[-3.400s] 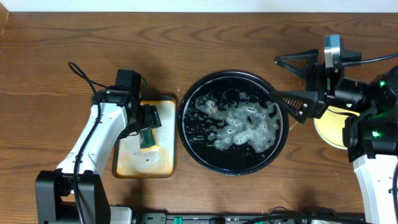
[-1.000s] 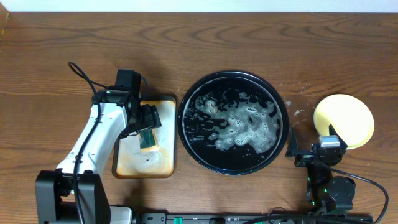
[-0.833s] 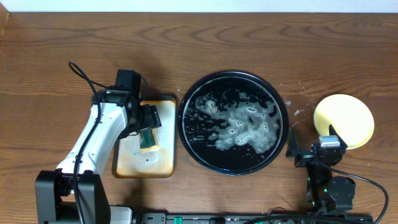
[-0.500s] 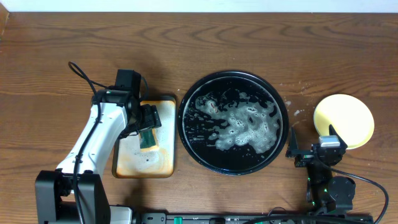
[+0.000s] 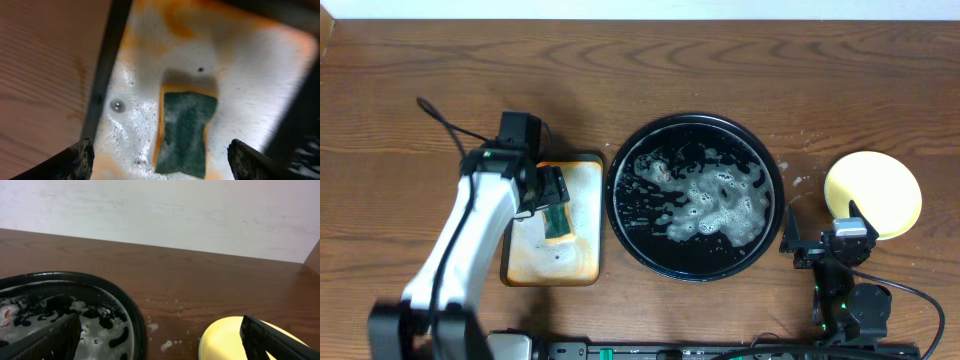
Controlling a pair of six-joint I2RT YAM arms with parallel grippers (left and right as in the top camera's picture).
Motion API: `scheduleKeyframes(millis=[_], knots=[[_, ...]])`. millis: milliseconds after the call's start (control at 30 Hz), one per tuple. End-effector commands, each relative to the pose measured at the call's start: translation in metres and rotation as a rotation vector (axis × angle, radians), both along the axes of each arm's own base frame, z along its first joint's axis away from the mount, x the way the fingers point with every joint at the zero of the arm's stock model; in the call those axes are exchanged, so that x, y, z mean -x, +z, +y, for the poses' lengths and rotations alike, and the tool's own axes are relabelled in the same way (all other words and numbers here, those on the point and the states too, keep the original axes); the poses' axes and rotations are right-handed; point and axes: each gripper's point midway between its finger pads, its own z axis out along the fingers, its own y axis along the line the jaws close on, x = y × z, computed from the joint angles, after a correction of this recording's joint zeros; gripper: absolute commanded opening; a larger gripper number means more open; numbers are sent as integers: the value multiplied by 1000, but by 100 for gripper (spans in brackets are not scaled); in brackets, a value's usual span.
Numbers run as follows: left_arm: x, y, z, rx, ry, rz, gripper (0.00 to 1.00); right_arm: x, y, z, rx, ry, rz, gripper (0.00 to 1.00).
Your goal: Clean dirty plates on tray and stack at the side
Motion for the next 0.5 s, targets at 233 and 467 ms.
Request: scheduleKeyframes(millis=[233,467], knots=[[12,120,23,-76,-5,-684,86,0,-1,-1,13,-5,3,99],[28,161,22,-128,-75,-1046,86,0,-1,-1,13,-5,3,99]])
